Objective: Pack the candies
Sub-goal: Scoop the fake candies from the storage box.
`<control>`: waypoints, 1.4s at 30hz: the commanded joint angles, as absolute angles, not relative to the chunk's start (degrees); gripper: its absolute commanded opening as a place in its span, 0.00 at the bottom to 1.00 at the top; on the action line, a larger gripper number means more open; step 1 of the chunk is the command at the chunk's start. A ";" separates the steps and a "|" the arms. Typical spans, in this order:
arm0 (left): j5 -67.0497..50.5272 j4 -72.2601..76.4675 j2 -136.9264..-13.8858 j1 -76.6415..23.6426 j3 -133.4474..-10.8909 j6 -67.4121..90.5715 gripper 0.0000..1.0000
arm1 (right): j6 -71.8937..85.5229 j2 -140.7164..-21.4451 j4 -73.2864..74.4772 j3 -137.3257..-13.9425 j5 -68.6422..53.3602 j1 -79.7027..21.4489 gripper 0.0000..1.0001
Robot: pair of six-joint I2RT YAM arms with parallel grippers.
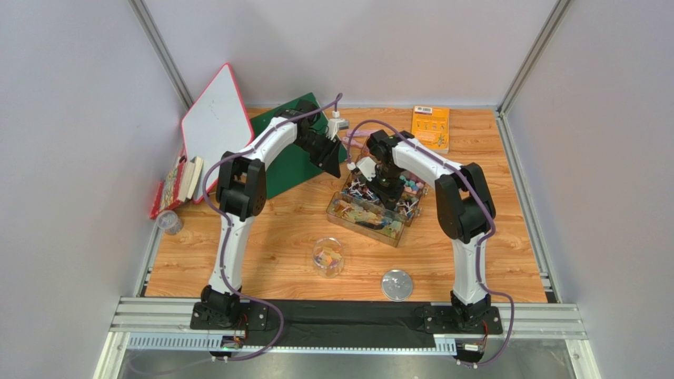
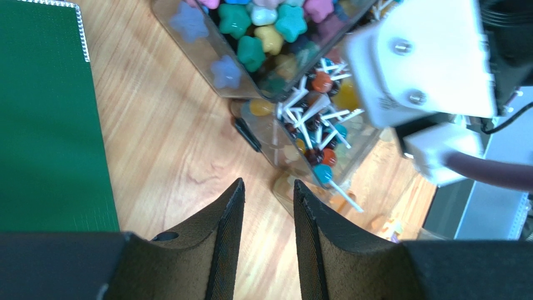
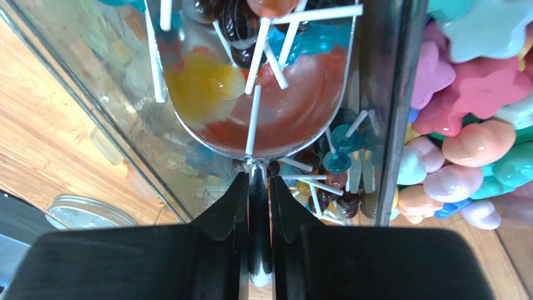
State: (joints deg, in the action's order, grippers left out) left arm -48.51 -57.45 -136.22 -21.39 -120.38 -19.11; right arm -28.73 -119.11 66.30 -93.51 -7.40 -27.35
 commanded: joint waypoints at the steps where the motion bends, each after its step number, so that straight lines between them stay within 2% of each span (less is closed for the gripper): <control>1: -49.22 -59.94 -130.52 -21.27 -121.73 -21.01 0.42 | -27.69 -119.36 57.31 -93.79 -9.40 -28.30 0.00; 5: -48.88 -58.98 -129.03 -21.62 -119.89 -19.07 0.42 | -27.33 -115.15 50.90 -86.41 -10.10 -28.30 0.00; 9: -46.85 -58.19 -124.11 -22.76 -115.06 -23.64 0.42 | -27.95 -111.45 43.78 -80.35 -10.55 -28.39 0.00; 12: -46.85 -59.05 -122.87 -22.59 -113.38 -24.78 0.42 | -28.21 -110.22 41.66 -79.72 -10.37 -28.39 0.00; 17: -46.58 -62.57 -122.44 -21.62 -117.23 -25.13 0.42 | -27.69 -106.71 37.19 -77.17 -10.72 -28.39 0.00; 36: -44.56 -67.32 -118.74 -21.53 -118.74 -27.60 0.41 | -26.63 -97.30 33.75 -70.05 -9.76 -28.30 0.00; 42: -43.59 -68.29 -117.60 -21.53 -117.86 -28.04 0.41 | -25.66 -94.05 28.75 -64.00 -11.69 -27.42 0.00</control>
